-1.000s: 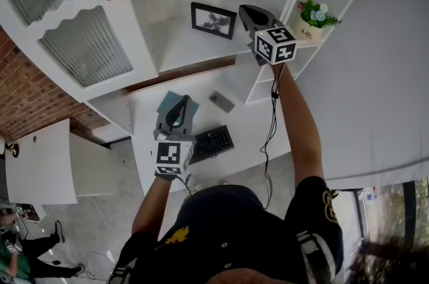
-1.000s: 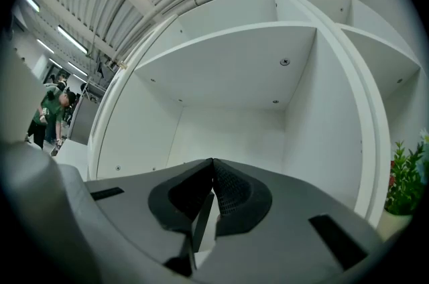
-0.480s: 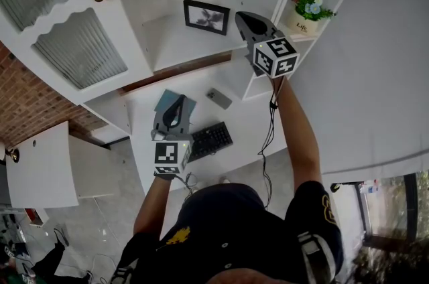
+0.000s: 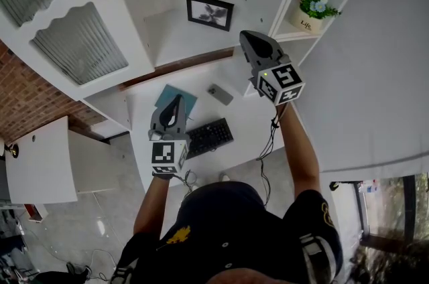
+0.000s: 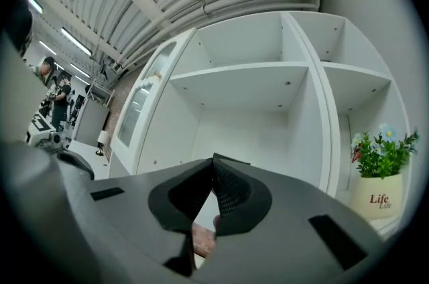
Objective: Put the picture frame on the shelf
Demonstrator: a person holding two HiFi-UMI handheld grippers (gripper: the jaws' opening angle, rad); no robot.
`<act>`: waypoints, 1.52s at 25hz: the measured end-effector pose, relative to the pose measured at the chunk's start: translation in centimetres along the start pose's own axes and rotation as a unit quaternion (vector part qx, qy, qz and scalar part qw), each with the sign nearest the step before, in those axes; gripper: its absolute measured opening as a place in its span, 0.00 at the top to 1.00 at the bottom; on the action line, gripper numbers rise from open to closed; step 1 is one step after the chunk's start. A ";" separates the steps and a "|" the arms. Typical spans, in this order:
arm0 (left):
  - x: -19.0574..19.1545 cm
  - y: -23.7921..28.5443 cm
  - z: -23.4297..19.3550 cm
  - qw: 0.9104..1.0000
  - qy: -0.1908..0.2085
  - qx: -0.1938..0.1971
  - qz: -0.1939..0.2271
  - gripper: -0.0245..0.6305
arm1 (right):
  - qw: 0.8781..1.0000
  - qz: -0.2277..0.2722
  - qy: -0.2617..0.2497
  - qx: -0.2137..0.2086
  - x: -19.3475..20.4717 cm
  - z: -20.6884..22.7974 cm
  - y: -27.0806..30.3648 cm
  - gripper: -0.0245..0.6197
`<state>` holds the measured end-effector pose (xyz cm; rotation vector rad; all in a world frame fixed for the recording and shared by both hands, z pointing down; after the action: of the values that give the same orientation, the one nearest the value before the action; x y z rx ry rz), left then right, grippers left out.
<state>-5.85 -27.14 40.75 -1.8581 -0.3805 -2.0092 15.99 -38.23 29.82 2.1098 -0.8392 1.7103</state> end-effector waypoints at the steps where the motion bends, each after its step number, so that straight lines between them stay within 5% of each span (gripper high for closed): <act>1: 0.2 -0.1 -0.1 1.000 -0.001 0.000 0.000 0.93 | 1.000 -0.003 0.000 0.001 0.4 -0.3 -0.4 0.95; 28: 3.2 -2.8 -2.0 0.999 -0.018 -0.009 -0.030 0.94 | 0.991 -0.037 0.092 0.090 7.9 -4.2 -13.0 0.95; 32: 4.1 -5.5 -2.2 0.999 -0.028 -0.020 -0.034 0.94 | 0.993 -0.046 0.051 0.094 7.1 -3.9 -15.5 0.95; 38: 4.9 -7.8 -4.4 0.997 -0.028 -0.057 -0.053 0.93 | 0.987 -0.037 0.075 0.140 6.7 -2.7 -19.1 0.95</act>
<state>-13.49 -22.58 45.67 -2.0060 -0.3953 -2.0911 26.24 -23.38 39.43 2.1168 -0.4959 2.0172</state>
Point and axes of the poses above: the fingertips, and each gripper's own axes: y forward along the fingers, z to its right, x out of its underside, the point moved 5 cm from there along -y, backward along the fingers, and after that the axes turned 1 degree about -x, right-handed, at the moved point
